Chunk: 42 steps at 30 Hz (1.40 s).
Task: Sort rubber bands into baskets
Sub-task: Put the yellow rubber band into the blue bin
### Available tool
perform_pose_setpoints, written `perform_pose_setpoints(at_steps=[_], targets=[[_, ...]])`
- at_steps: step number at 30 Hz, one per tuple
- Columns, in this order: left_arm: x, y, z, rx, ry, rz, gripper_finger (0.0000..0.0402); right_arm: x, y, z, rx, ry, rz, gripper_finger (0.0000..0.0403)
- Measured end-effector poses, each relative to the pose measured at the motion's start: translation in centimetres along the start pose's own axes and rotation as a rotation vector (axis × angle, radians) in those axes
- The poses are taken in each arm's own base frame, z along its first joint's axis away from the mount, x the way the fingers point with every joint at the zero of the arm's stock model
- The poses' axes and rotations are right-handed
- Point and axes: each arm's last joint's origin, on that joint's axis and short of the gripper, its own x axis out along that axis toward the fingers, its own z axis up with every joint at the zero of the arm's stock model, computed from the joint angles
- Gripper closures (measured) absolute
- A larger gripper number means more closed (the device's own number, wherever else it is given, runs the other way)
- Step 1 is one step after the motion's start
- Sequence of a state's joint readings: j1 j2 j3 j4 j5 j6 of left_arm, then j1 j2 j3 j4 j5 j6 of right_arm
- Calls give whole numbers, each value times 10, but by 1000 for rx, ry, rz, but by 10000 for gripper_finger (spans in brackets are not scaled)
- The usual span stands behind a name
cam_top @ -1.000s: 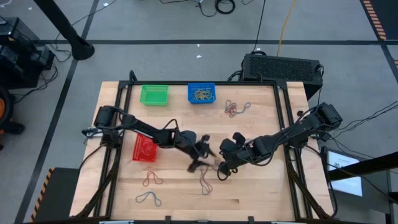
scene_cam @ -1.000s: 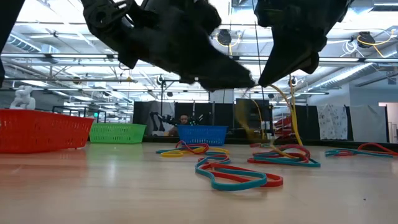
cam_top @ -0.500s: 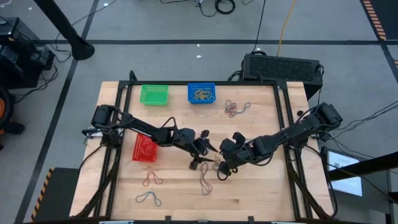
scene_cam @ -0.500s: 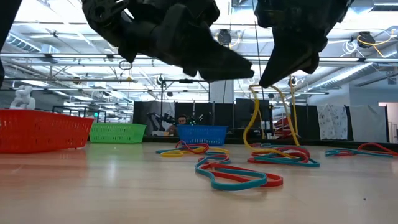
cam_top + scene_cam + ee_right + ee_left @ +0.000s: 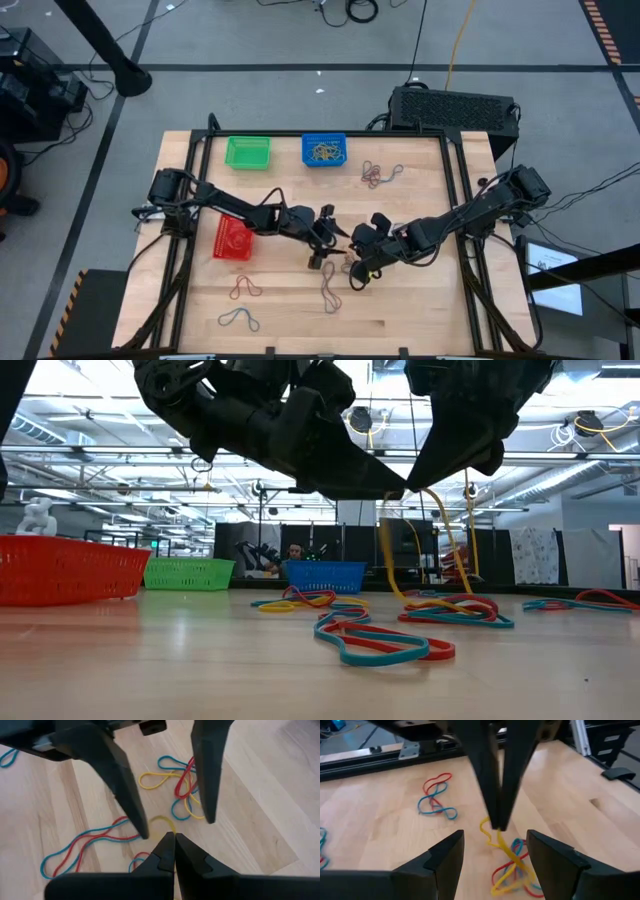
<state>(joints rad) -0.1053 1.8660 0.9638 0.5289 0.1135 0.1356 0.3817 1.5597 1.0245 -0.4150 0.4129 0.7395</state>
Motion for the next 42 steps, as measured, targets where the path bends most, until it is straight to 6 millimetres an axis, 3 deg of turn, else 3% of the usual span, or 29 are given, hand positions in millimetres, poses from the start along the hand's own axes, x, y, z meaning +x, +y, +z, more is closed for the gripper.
perform_pose_setpoints(at_steps=[8,23,31,42], targets=[[0,-1,-3,-3,33,-13,200,0,0,0,5,-1,-1,403],[0,0,-5,3,51,-4,390,0,0,0,-21,-2,-2,403],[0,0,-6,2,61,2,397,0,-1,1,-71,-7,-7,389],[0,1,-8,20,86,34,400,0,0,0,-107,10,16,287]])
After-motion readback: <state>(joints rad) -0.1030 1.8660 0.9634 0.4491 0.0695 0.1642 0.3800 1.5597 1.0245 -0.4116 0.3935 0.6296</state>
